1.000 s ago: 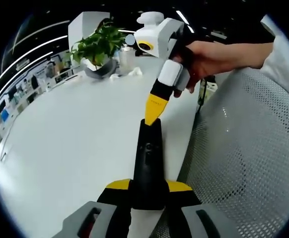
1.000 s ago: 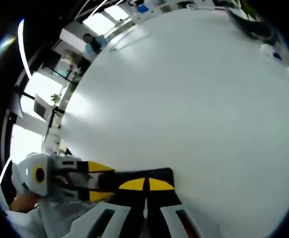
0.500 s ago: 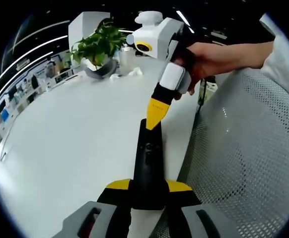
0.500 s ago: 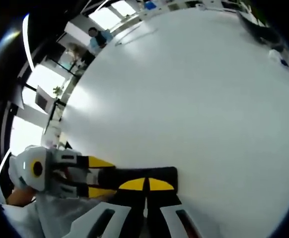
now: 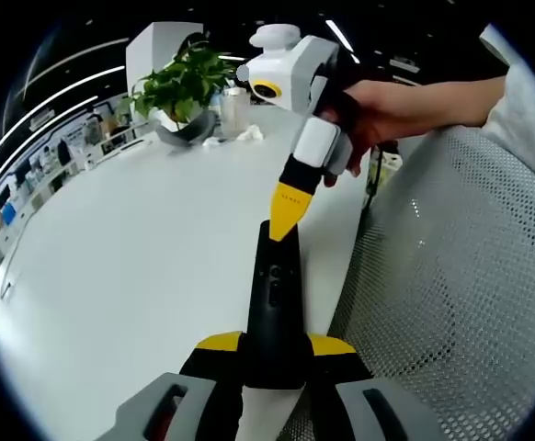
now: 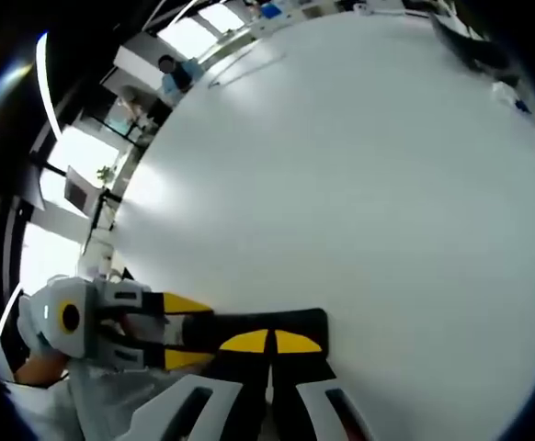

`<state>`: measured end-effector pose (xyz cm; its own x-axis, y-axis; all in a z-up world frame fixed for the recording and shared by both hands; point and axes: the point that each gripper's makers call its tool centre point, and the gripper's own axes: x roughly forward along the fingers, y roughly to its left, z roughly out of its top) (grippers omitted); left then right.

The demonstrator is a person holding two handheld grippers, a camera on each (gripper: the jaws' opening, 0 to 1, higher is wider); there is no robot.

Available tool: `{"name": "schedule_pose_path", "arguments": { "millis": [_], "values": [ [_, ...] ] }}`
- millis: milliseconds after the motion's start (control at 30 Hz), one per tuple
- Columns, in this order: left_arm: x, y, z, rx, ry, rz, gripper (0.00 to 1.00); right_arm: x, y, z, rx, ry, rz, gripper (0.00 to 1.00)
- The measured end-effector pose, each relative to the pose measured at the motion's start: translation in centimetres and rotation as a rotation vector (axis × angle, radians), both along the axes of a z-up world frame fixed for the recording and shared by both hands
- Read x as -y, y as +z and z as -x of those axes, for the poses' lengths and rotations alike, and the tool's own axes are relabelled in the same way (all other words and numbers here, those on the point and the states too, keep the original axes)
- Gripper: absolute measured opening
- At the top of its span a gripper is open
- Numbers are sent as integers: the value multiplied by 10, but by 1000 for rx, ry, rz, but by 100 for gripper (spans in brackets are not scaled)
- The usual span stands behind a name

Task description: Press the specified remote control buttons in sequence, fully releasing each button before pressing the next.

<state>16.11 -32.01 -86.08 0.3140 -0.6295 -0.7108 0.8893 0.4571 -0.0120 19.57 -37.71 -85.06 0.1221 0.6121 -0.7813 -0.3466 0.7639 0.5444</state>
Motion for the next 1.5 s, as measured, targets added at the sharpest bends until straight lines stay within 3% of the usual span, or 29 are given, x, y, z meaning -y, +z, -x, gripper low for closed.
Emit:
{"name": "schedule_pose_path", "arguments": {
  "millis": [467,833,1067,1167,1500],
  "values": [
    [0,0,0,1,-3,-2,24,0,-1,-1,-8,-8,-3,0],
    [0,0,0,5,-8,-11,24,1,1,1,47,55,81,0],
    [0,0,1,6,-11,-12,24,-1,9,-6,50,1,-1,0],
    [1,0,3,8,-27,-14,24,-3,10,-4,12,-13,-24,0],
    [7,1,8,11,-63,-11,24,-8,5,4,-10,26,-13,0]
  ]
}}
